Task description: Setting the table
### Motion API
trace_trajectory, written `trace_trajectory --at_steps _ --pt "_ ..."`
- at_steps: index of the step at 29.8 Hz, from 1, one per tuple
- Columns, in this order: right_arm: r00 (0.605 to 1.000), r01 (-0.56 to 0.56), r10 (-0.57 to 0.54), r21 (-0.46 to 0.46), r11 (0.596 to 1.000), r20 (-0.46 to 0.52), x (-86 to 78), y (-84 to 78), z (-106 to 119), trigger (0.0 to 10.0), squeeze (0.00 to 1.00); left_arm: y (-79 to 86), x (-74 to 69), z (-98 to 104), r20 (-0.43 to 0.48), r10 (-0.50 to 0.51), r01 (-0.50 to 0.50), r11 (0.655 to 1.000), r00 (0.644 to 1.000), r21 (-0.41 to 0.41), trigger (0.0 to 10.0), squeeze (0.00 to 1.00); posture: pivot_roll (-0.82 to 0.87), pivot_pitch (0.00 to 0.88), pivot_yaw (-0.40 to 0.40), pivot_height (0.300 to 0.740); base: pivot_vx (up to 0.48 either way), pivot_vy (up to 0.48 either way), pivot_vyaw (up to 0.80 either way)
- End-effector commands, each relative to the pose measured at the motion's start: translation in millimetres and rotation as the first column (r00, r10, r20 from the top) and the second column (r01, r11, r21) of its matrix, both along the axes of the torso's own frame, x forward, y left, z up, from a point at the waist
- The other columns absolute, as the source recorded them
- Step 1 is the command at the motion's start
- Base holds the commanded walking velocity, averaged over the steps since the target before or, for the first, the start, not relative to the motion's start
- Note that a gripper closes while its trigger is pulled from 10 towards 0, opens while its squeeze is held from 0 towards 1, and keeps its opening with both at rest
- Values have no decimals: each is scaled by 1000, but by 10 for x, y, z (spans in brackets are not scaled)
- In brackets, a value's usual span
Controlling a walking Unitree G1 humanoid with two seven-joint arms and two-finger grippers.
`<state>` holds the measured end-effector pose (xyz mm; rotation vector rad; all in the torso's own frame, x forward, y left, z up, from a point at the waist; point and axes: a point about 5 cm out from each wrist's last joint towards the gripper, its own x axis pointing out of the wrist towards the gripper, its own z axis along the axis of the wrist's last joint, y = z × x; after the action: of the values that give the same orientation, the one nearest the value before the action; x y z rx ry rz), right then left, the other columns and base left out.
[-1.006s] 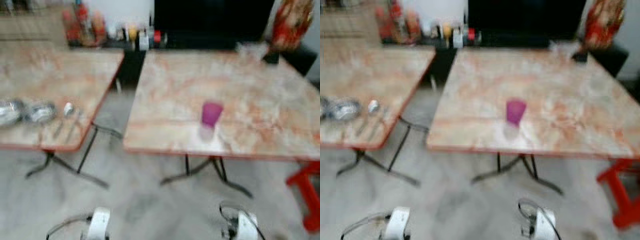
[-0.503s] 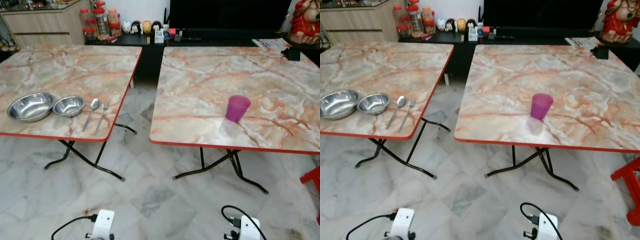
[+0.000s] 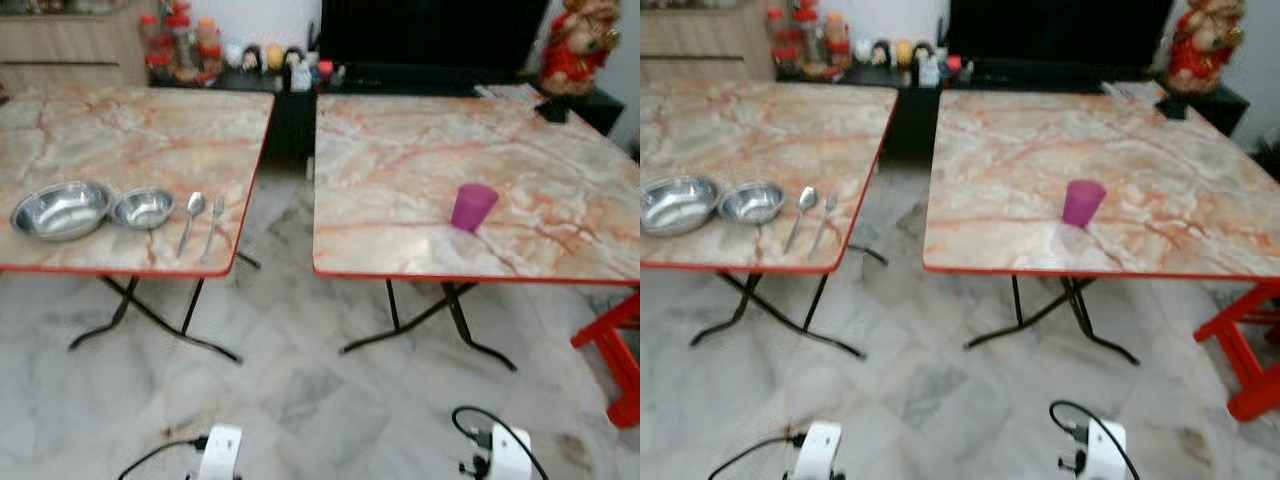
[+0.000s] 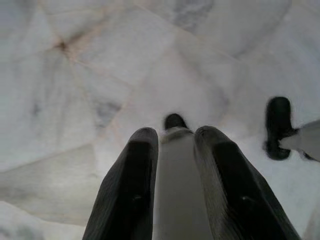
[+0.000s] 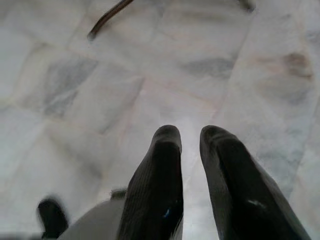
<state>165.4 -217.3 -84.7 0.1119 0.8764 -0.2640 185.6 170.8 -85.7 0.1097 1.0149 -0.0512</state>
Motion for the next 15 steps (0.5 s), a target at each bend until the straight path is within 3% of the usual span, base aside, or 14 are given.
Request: trace_trajectory --at_steps 1,15 --pt "1000 11 -11 -7 1000 -2 -11 -37 3 10000 0 -7 14 5 1 4 -4 1000 1000 -2 10000 0 -134 0 -19 740 0 285 0" --pt "1000 23 -23 4 1000 -3 -18 6 -9 10000 0 12 28 13 -1 -26 26 1000 1000 8 10000 0 -140 0 7 740 0 286 0"
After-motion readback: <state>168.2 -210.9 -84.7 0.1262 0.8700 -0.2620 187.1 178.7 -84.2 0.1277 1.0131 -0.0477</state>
